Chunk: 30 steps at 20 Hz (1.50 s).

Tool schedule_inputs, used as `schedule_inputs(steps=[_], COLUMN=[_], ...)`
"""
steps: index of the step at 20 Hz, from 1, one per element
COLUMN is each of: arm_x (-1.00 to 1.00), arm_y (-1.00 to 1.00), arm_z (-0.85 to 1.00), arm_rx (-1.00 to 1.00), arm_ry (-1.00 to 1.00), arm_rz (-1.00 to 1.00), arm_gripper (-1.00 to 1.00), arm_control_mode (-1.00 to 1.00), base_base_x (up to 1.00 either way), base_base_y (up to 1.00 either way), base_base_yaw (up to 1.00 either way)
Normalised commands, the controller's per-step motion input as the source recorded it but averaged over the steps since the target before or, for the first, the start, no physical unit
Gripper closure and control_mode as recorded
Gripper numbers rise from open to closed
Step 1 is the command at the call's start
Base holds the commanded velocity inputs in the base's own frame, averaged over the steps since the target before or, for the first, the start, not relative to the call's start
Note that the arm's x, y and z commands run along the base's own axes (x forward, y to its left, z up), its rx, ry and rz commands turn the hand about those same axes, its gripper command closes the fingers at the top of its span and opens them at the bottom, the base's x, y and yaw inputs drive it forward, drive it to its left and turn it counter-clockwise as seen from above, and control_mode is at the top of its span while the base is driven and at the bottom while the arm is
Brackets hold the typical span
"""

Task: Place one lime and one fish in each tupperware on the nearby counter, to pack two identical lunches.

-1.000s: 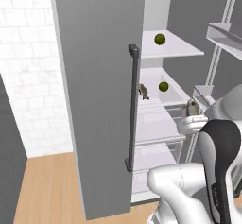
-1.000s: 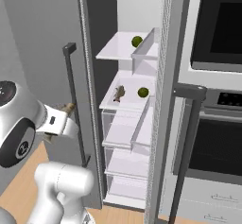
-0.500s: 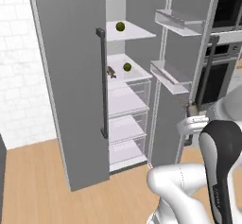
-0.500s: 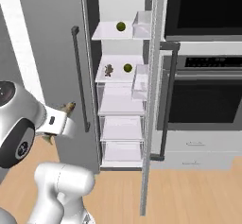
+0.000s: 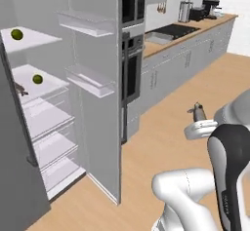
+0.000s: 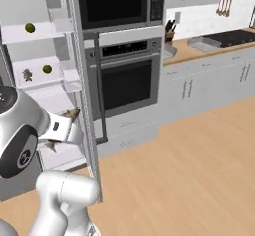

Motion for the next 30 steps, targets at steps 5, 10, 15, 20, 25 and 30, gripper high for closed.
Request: schedule_inputs(steps=[5, 10, 15, 20, 25, 30], arm_x=[0.00, 0.00, 0.00, 0.00, 0.00, 0.00], arm_y=[0.00, 0.00, 0.00, 0.00, 0.00, 0.00], arm_z=[0.00, 0.00, 0.00, 0.00, 0.00, 0.00], arm_rx=[0.00, 0.00, 0.00, 0.00, 0.00, 0.00], arm_ry=[0.00, 0.00, 0.00, 0.00, 0.00, 0.00], arm_rz=[0.00, 0.00, 0.00, 0.00, 0.00, 0.00], arm_gripper=[1.00, 1.00, 1.00, 1.00, 1.00, 1.00], arm_control_mode=[1.00, 1.00, 1.00, 1.00, 1.00, 1.00], base_base_x=[0.80, 0.98, 1.00, 1.00, 1.00, 1.00], base_base_y=[-0.61, -0.45, -0.05, -0.12, 0.00, 0.00], base_base_yaw=[-0.43, -0.26, -0.06, 0.00, 0.00, 0.00])
